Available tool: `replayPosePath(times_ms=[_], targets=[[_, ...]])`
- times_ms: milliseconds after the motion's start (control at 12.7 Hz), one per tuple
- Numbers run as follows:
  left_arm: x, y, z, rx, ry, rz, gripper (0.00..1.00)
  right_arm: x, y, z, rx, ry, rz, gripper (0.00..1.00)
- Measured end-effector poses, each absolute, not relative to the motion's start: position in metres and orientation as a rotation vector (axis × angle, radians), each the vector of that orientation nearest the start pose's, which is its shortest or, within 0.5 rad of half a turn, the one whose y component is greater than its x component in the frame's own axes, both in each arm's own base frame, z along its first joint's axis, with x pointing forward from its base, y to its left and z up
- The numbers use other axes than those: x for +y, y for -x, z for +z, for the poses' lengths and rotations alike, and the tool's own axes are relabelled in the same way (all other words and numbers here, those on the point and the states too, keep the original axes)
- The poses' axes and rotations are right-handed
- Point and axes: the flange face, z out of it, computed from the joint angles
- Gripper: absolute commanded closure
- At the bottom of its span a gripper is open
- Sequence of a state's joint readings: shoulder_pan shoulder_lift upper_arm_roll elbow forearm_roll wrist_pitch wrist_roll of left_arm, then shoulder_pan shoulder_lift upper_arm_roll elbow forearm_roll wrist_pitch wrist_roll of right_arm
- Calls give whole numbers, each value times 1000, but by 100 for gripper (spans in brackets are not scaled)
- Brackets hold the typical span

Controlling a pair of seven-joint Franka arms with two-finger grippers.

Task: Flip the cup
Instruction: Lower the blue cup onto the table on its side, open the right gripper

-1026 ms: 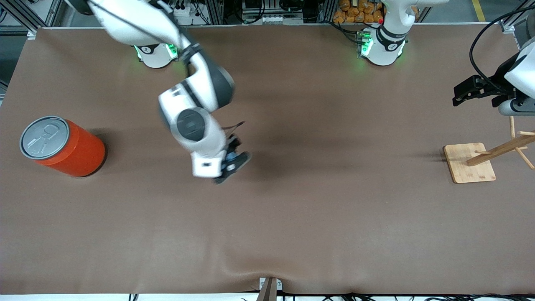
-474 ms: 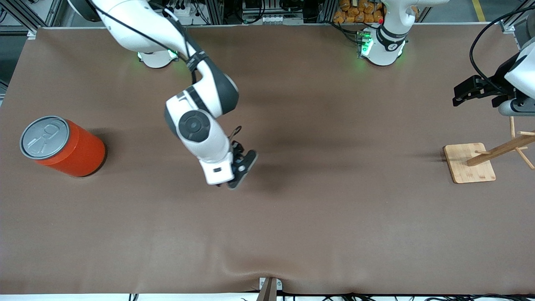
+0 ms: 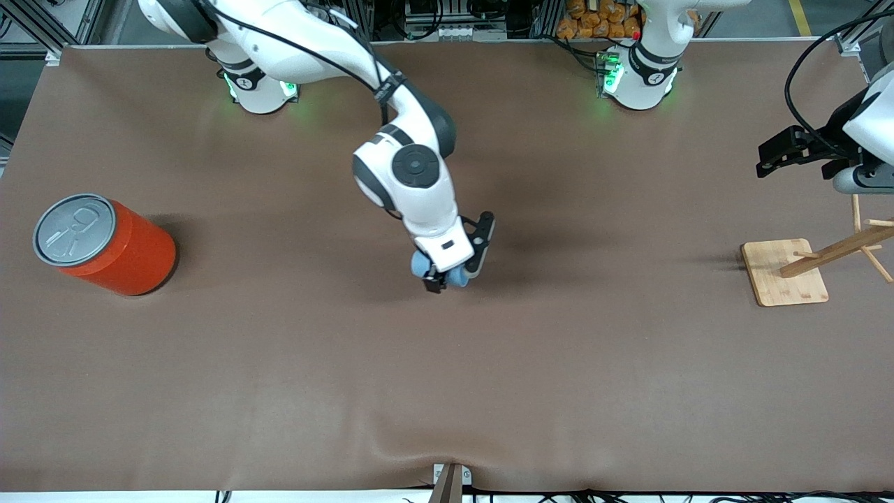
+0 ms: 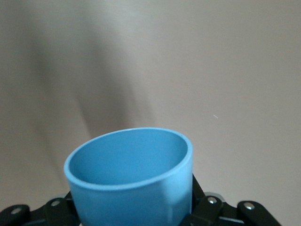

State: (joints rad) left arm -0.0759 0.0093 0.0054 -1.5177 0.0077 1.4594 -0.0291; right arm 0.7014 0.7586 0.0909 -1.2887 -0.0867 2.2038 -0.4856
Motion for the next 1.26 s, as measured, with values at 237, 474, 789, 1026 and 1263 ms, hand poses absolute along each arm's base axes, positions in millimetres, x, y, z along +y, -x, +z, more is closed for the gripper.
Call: replayPosePath(times_ms=[237,474,789,1026,1263], targets=[[-38,-545,635,64,3128,105,0,573,-510,282,-1894,2525,-238,100],[-37,-545,635,62,3128,106,0,595,-487,238,-1981,2540,-226,100],[-37,-545,634,62,3128,106,0,594,-491,208,-1908,2599,-257,33],[-37,-545,634,61,3128,106,0,599,-487,209,-1905,2616,-273,0],[-36,-545,634,59,3128,106,0,604,-479,208,-1867,2646,-280,0]])
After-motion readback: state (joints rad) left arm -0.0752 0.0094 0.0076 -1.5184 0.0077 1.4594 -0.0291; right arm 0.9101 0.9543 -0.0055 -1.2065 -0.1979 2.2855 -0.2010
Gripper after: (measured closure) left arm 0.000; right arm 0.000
